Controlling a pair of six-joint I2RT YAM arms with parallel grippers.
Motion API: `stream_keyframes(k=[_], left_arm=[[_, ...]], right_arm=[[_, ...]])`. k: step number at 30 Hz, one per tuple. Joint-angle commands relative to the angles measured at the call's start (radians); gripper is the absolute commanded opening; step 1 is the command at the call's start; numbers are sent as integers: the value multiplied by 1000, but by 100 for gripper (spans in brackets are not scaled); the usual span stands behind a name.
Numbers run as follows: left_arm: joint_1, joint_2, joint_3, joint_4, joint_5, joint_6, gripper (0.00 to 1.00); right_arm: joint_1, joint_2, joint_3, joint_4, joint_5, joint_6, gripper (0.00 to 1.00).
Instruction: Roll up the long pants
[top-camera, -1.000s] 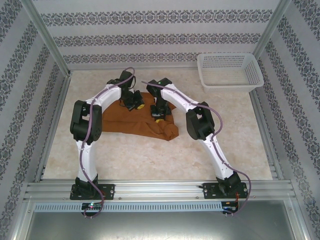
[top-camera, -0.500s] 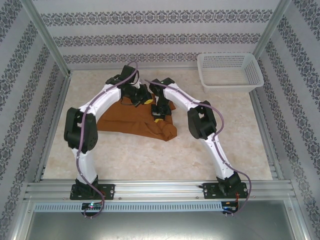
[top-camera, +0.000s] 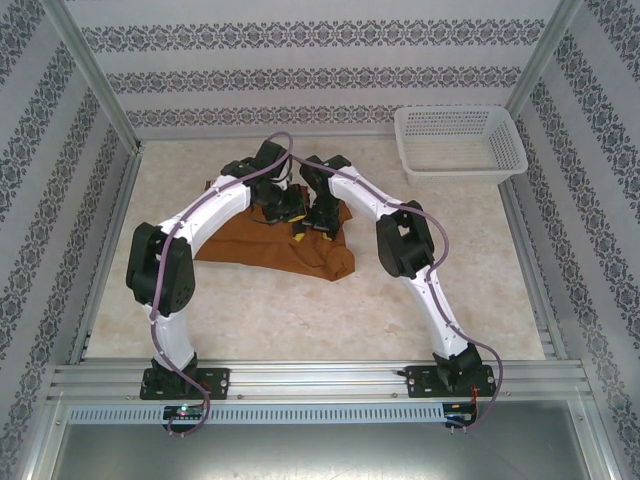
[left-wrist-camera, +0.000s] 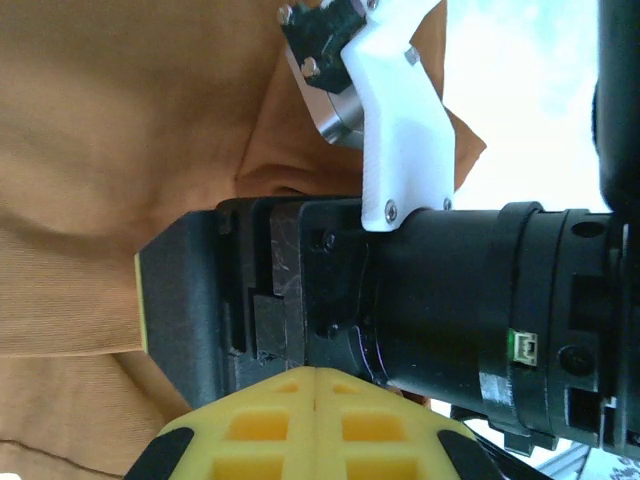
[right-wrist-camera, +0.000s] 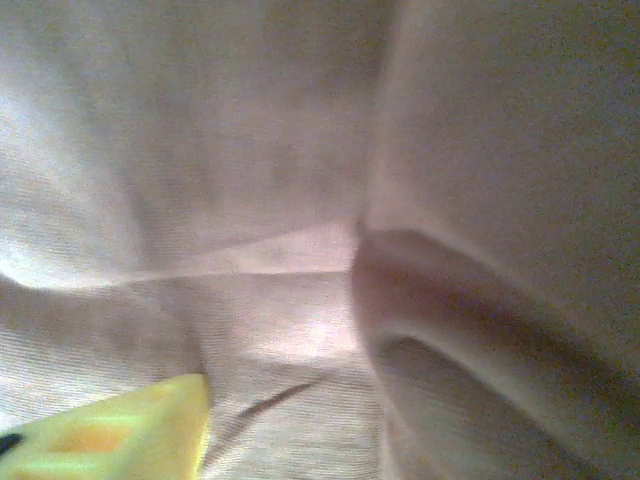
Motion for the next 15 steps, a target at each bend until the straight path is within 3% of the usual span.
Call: stream_keyframes(k=[1, 9, 15], left_arm=[[7, 0, 95, -96, -91, 65, 0], [96, 3, 164, -181, -169, 101, 0], [199, 30, 190, -237, -179, 120, 0]], right_arm=[[-6, -35, -21, 56, 36, -32, 70], [-95, -233, -3, -66, 166, -116, 70], [-220, -397, -230, -65, 258, -182, 70]])
